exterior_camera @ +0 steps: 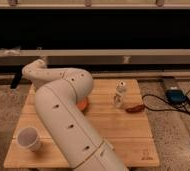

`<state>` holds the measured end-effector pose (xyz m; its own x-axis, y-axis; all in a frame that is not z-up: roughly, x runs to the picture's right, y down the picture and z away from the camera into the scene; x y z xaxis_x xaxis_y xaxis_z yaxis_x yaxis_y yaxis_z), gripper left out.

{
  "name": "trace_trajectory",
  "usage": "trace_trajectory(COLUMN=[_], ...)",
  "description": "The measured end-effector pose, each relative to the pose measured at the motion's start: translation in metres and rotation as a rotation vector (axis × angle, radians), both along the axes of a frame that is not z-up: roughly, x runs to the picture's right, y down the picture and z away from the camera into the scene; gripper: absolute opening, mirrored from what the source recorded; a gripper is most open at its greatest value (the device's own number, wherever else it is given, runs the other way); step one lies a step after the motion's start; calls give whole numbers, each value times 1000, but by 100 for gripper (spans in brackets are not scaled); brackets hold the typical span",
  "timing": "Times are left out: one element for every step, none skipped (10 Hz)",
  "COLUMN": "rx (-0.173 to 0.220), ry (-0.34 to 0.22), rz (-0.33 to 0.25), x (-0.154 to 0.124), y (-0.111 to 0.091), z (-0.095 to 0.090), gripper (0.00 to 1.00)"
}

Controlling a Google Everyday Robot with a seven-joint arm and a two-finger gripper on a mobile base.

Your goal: Place the eraser in the ceramic cup

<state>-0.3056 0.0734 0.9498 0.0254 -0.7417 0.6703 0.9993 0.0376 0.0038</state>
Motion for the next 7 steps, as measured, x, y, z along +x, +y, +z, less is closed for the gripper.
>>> trace_trajectory(rx=[0,5,13,25,45,57,86], ry=[-14,-26,-45,-70,-97,-121,-154], rz=[4,4,2,0,-5,-4,-12], x=[2,2,1,-2,-5,-10,-13], y=[-1,-2,-4,-7,-13,-17,-22], z=[-5,-10,-20,-33,-49,-64,-83], gripper=[20,13,4,0,0,0,0])
